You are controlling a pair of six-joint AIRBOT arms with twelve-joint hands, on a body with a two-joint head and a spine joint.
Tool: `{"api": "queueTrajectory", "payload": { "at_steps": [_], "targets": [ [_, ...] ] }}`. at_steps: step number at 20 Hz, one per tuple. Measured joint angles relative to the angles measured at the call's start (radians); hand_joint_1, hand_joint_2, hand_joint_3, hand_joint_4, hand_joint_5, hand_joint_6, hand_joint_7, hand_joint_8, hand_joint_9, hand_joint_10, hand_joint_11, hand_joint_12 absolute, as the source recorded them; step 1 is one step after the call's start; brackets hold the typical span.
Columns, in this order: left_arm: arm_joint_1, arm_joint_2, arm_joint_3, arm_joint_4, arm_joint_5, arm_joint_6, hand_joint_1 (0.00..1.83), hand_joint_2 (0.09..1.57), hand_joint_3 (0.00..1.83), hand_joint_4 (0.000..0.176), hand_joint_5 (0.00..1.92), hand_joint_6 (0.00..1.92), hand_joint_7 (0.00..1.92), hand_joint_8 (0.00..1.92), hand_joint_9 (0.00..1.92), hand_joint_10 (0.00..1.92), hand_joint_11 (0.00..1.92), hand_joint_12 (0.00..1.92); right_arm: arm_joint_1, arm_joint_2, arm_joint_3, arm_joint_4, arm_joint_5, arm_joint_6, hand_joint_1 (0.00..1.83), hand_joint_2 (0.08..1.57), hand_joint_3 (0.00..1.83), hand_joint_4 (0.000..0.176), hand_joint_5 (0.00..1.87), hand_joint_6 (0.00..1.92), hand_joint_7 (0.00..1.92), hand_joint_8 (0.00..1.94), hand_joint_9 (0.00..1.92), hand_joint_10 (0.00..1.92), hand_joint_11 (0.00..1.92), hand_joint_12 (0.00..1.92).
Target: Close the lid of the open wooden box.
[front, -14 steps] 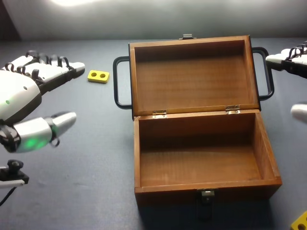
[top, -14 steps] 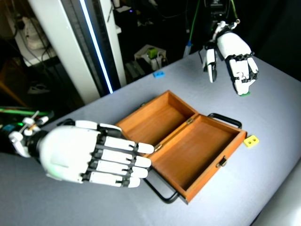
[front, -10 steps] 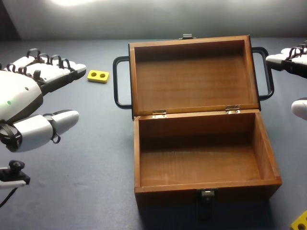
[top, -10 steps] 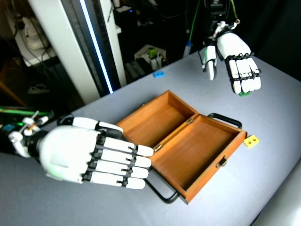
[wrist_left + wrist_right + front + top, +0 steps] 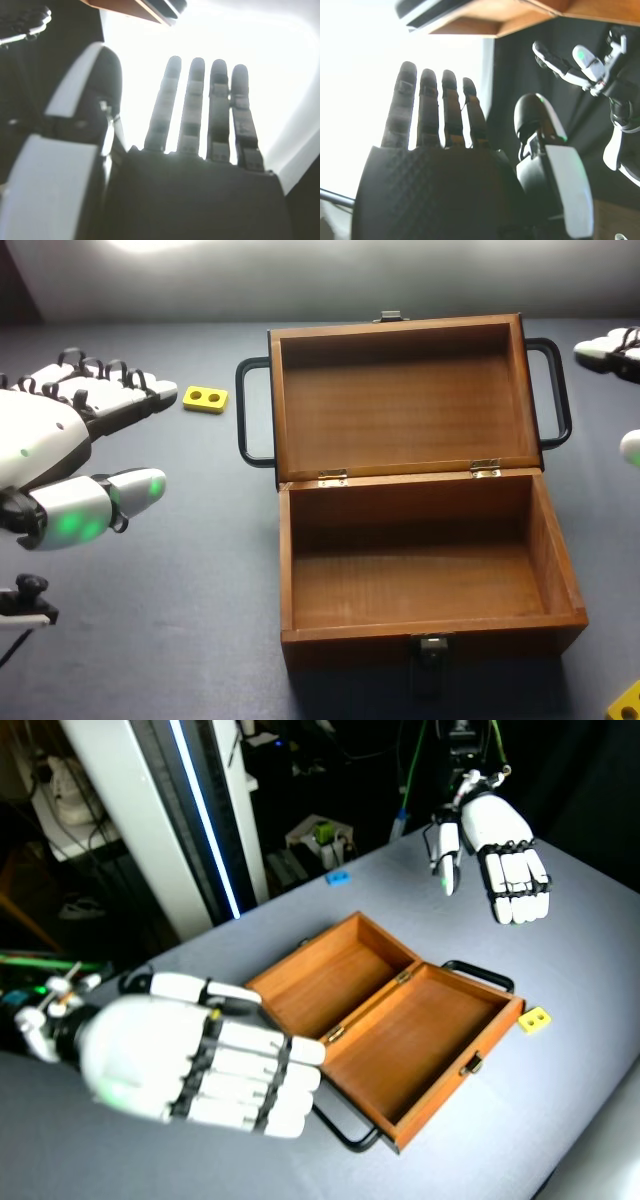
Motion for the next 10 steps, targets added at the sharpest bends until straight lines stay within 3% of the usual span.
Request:
{"api": "queueTrajectory", "payload": {
  "at_steps": [4, 6, 10],
  "targets": [
    [-0.039, -0.038, 0.051, 0.0, 0.088, -0.002, 0.0, 1.42, 0.0, 0.0, 0.04, 0.0, 0.16, 0.0, 0.25, 0.0, 0.03, 0.73, 0.01, 0.0, 0.038, 0.013, -0.066, 0.0, 0.25, 1.46, 0.0, 0.0, 0.18, 0.0, 0.18, 0.0, 0.16, 0.0, 0.18, 0.01],
    [-0.08, -0.065, 0.08, 0.023, 0.152, -0.002, 0.0, 1.37, 0.0, 0.0, 0.0, 0.0, 0.12, 0.0, 0.22, 0.0, 0.02, 0.69, 0.038, -0.01, 0.068, 0.017, -0.107, -0.001, 0.28, 1.45, 0.0, 0.0, 0.19, 0.0, 0.19, 0.0, 0.16, 0.0, 0.18, 0.01],
    [-0.14, -0.103, 0.126, 0.069, 0.239, -0.002, 0.01, 1.38, 0.0, 0.0, 0.03, 0.0, 0.08, 0.0, 0.17, 0.0, 0.1, 0.36, 0.073, -0.039, 0.117, -0.003, -0.199, -0.002, 0.22, 1.45, 0.0, 0.0, 0.16, 0.0, 0.15, 0.0, 0.12, 0.0, 0.14, 0.0]
  ]
}}
